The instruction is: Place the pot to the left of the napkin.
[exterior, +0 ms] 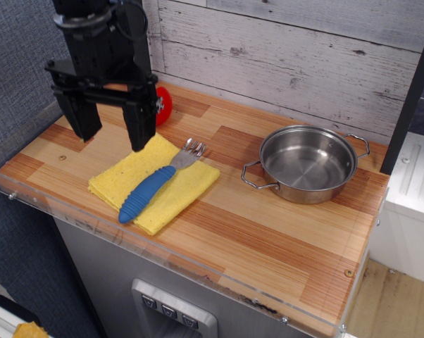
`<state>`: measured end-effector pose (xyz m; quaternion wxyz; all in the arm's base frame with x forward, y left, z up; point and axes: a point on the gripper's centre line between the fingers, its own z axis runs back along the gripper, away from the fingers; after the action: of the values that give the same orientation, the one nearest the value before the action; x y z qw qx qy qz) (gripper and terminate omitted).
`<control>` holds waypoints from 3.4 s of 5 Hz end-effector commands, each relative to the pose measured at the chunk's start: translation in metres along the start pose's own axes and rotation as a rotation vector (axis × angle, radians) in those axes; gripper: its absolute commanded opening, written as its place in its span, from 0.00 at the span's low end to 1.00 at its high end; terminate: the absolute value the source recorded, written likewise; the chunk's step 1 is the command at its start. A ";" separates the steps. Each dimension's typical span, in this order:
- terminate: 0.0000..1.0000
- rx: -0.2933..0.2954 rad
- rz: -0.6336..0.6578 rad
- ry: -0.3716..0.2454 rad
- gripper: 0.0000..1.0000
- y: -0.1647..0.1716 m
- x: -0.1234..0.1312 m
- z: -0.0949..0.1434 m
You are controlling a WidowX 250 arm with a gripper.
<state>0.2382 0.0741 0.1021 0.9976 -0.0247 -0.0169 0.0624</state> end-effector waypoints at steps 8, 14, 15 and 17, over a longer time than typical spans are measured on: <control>0.00 0.018 -0.324 0.022 0.00 -0.116 0.126 -0.101; 0.00 0.039 -0.011 -0.122 0.00 0.015 0.039 0.023; 0.00 0.004 0.075 -0.114 0.00 0.067 0.010 0.009; 0.00 -0.029 0.142 -0.114 0.00 0.144 -0.006 -0.011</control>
<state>0.2200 0.2179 0.0692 0.9884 -0.0536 -0.0528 0.1318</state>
